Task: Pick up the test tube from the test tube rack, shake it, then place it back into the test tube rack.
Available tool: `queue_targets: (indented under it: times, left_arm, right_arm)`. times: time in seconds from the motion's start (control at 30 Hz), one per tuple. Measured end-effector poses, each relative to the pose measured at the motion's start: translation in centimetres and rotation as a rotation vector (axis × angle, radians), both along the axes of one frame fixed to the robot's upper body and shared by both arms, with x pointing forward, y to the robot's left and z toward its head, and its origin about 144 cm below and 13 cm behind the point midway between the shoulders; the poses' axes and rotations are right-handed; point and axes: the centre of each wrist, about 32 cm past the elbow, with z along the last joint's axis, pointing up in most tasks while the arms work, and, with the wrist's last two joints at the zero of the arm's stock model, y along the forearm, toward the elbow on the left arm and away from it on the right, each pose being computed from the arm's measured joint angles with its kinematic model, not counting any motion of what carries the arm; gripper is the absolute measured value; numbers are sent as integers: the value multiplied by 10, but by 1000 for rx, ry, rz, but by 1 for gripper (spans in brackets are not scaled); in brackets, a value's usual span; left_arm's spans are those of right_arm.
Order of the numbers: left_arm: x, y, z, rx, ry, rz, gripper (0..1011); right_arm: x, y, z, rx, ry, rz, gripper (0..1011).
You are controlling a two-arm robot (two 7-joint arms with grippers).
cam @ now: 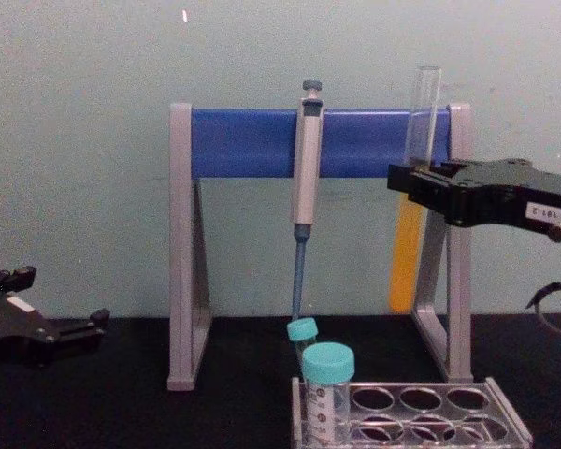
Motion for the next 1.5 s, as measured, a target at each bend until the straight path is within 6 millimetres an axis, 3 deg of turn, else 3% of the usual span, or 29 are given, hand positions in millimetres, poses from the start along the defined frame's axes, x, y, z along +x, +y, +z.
queue_targets:
  times: [0.37, 0.63, 0.93, 1.27, 1.5]
  left_arm:
    - [0, 0, 0, 0, 0, 0, 1001]
    - [0, 0, 0, 0, 0, 0, 1001]
    - [0, 0, 0, 0, 0, 0, 1001]
    - [0, 0, 0, 0, 0, 0, 1001]
    - [0, 0, 0, 0, 0, 0, 1001]
  right_arm:
    - [-4, -9, 1, -9, 3, -36, 229]
    - [-25, -21, 4, -47, 32, -26, 229]
    - [-39, -14, 1, -39, 74, 76, 229]
    - [-21, 9, -3, 12, 47, 83, 229]
    - [-6, 15, -1, 23, 18, 22, 229]
